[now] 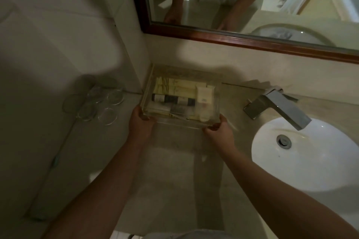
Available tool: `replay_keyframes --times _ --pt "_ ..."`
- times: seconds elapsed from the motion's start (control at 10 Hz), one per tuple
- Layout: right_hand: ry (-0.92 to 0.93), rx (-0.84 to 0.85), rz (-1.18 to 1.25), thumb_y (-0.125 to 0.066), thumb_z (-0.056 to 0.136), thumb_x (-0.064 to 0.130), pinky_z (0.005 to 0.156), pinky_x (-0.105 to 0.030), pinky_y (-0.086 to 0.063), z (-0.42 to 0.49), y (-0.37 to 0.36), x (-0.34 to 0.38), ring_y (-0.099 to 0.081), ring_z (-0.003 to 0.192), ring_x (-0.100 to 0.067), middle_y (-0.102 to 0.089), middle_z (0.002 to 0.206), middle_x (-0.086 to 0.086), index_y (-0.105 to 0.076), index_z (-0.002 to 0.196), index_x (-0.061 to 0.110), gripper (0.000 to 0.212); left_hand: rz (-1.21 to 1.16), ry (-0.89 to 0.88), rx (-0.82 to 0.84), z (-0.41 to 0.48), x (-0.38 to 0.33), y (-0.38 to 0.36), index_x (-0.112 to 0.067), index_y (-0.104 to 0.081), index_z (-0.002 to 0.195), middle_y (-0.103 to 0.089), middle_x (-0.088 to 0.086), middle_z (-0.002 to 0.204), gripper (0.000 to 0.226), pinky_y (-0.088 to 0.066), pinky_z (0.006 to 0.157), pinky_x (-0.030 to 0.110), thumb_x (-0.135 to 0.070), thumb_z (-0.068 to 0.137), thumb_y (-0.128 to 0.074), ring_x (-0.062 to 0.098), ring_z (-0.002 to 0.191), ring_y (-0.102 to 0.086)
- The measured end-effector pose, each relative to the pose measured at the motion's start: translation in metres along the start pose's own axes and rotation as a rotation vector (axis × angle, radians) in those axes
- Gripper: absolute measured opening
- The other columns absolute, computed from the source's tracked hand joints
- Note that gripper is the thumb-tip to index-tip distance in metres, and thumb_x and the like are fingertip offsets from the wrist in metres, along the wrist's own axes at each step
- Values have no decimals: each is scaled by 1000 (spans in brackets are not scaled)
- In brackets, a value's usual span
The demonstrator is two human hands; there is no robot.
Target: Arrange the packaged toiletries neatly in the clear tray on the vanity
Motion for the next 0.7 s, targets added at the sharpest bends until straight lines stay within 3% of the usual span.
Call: replay_keyframes --times 0.1,0.2,0.4,0.5,0.6,0.7 --pt "-32 -27 -41 -71 85 27 80 -35 -59 9 0 -4 -67 90 -11 -68 108 1 -33 146 25 72 30 29 -55 5 2 -3 -19 -53 128 -60 -5 114 54 -46 84 26 -20 77 -70 13 99 -58" --pt "-40 -45 -26 -68 86 30 83 -40 -59 15 -1 -2 -66 91 -15 -67 113 -1 -40 142 22 63 50 46 -119 10 -1 -8 -14 -54 121 -61 1 112 51 -47 83 29 -23 75 -73 17 97 -58" --pt "-41 -99 -12 -67 87 36 80 -32 -52 19 0 4 -61 95 -19 -62 104 3 -50 135 20 53 171 43 -174 20 -5 -11 -8 -55 110 -63 12 111 48 -52 89 42 -27 70 -76 29 99 -60" --pt "-40 -72 -7 -66 88 35 84 -37 -55 19 1 2 -63 97 -21 -63 107 2 -50 135 20 52 166 25 -181 17 -6 -11 -8 -56 109 -63 11 110 43 -50 87 36 -23 72 -75 25 97 -60" --pt "-72 -27 9 -64 89 31 80 -35 -57 17 5 7 -64 91 -20 -67 114 -4 -49 136 21 50 186 -6 -162 10 -14 -9 -9 -57 109 -64 12 110 37 -50 86 35 -23 77 -70 27 98 -61" --pt "-132 60 27 -64 90 25 65 -23 -53 11 13 7 -63 81 -11 -64 110 -3 -41 143 20 57 198 -26 -142 -2 -10 -3 -8 -56 119 -64 13 116 44 -49 90 38 -20 79 -70 31 106 -60"
Point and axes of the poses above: each hand's wrist, its own z-axis towards the middle knuckle, its own y-axis out of the back of the hand, x = y × z, the point moved 4 cm from there along z, towards the middle knuckle
